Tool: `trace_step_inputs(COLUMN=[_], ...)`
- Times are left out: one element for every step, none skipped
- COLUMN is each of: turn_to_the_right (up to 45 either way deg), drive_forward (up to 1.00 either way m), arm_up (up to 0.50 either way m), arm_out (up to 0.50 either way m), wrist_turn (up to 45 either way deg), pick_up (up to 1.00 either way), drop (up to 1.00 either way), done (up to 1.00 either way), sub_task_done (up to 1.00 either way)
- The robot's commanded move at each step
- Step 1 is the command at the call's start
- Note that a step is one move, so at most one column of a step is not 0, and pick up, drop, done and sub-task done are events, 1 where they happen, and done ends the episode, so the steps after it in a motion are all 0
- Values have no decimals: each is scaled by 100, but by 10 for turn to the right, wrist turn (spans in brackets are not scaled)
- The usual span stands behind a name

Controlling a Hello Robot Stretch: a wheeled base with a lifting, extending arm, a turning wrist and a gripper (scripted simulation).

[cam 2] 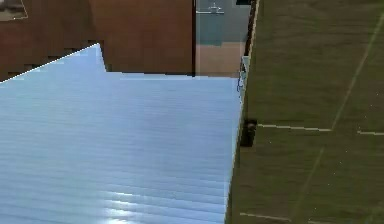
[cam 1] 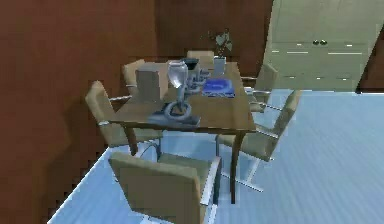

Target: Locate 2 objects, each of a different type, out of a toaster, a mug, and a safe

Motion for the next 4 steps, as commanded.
trace_step_inputs(turn_to_the_right=[450, 420, 0, 90], drive_forward=[0, 0, 100, 0], arm_up=[0, 0, 0, 0], arm_out=[0, 0, 0, 0], wrist_turn=[0, 0, 0, 0], pick_up=[0, 0, 0, 0], drop=[0, 0, 0, 0], done=[0, 0, 0, 0], sub_task_done=[0, 0, 0, 0])
